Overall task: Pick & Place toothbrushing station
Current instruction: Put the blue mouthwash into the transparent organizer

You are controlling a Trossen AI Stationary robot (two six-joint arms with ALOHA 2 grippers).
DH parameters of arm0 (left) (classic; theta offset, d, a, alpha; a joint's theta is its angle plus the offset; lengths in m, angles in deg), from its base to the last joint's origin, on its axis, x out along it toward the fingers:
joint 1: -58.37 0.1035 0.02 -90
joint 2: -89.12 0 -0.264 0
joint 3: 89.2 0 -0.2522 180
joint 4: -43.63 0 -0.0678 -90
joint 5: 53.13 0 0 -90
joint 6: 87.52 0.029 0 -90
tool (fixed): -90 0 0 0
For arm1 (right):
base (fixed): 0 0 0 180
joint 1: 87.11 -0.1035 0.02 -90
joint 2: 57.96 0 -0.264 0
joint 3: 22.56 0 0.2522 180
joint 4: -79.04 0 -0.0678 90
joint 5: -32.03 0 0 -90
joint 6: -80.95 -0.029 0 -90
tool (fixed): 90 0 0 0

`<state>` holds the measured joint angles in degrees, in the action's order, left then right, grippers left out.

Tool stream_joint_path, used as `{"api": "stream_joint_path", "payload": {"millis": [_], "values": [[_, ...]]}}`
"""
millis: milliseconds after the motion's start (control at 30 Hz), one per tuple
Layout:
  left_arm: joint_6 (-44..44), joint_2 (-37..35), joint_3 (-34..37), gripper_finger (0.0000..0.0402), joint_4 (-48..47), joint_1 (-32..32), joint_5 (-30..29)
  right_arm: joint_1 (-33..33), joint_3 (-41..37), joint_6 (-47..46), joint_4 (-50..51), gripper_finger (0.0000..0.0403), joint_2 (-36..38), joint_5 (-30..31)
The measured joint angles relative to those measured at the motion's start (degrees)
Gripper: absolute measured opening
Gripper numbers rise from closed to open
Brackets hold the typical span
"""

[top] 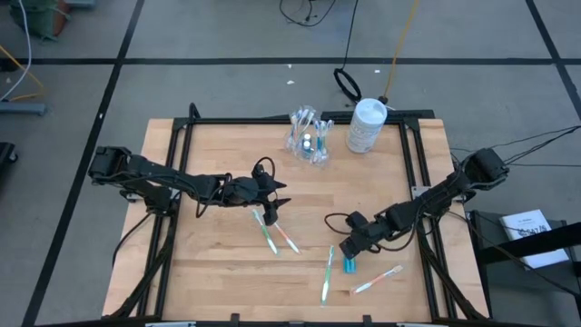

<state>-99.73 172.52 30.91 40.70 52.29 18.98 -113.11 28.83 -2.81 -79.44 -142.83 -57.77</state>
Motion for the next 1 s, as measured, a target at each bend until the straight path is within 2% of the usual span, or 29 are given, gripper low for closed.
{"api": "stream_joint_path", "payload": {"millis": [133, 533, 667, 1000], "values": [[0.0, 0.0, 0.0, 0.0230, 0.0, 0.0, 0.0, 0.0, 0.0, 0.3, 0.1, 0.0158, -0.1, 1.1], [0.0, 0.0, 0.0, 0.0230, 0.0, 0.0, 0.0, 0.0, -0.1, 2.2, -1.2, 0.0104, -0.3, 1.8], [0.0, 0.0, 0.0, 0.0230, 0.0, 0.0, 0.0, 0.9, -0.3, 7.5, -6.4, 0.0102, -0.3, 3.0], [-0.3, 0.0, 0.0, 0.0230, 0.1, 0.0, -0.1, 7.6, -0.3, 28.6, -20.3, 0.0101, 0.0, 3.1]]}}
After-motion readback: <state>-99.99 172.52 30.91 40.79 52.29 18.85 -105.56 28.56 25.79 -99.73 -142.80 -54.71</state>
